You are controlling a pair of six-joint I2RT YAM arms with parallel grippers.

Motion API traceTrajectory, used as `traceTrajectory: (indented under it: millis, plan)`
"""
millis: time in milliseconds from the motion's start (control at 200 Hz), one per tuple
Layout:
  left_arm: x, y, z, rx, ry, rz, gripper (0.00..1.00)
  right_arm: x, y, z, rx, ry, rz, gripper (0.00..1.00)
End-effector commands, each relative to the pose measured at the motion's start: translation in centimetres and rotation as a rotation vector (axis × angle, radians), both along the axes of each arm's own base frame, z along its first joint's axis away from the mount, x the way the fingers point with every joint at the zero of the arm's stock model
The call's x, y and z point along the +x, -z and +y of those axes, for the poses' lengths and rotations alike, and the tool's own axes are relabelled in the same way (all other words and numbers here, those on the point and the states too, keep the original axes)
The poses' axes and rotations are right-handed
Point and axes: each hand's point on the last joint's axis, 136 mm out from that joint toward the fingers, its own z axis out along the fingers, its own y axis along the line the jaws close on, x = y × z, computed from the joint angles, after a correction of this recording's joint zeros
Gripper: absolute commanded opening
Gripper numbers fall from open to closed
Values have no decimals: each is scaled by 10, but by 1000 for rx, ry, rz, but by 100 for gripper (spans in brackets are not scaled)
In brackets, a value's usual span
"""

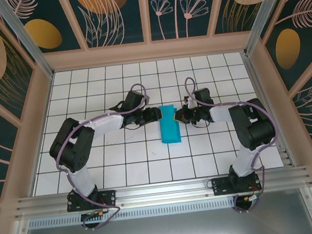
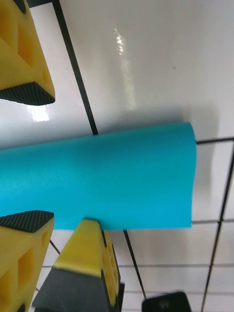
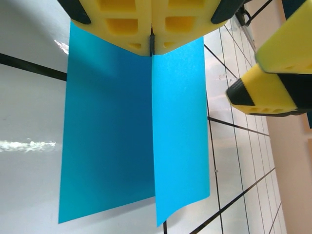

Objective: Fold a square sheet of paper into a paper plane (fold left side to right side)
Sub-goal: First fold in half a square sheet of paper at the center of the table.

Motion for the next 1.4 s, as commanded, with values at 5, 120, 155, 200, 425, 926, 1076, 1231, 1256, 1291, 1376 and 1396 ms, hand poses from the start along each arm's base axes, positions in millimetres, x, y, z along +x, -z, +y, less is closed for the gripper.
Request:
traceTrajectory:
  millis: [5,120,155,200,425,926,1076,1231,1256,1291,1376,1396]
  plan:
    - [-4,13,-7,34,-15,64,61,3,-1,-5,-31,5,-23,5]
    - [-2,17,-10,42,-16,72,57,3,1,-7,-47,8,-20,5]
    - [-3,19,-12,43,-13,78,56,4,1,-8,-50,9,-21,5]
    - [-3,20,-14,41,-9,82,56,3,2,-8,-49,7,-20,5]
    - [-5,29,-18,52,-2,103,47,5,4,-10,-63,15,-18,7]
    - [-7,46,-19,110,-4,136,43,9,-3,-31,-156,59,-62,38]
    - [-8,49,-19,123,0,141,43,10,-5,-53,-234,100,-81,42]
    - [-9,52,-20,145,19,138,43,10,-7,-66,-241,134,-88,42]
    - [-9,52,-20,152,21,138,43,10,-7,-67,-241,137,-89,43]
    - [-9,54,-20,163,29,137,43,10,-7,-68,-240,140,-88,43]
    - [-11,55,-21,189,46,132,43,9,-6,-70,-240,143,-84,42]
    - [-10,55,-20,194,46,132,43,9,-6,-70,-239,144,-85,43]
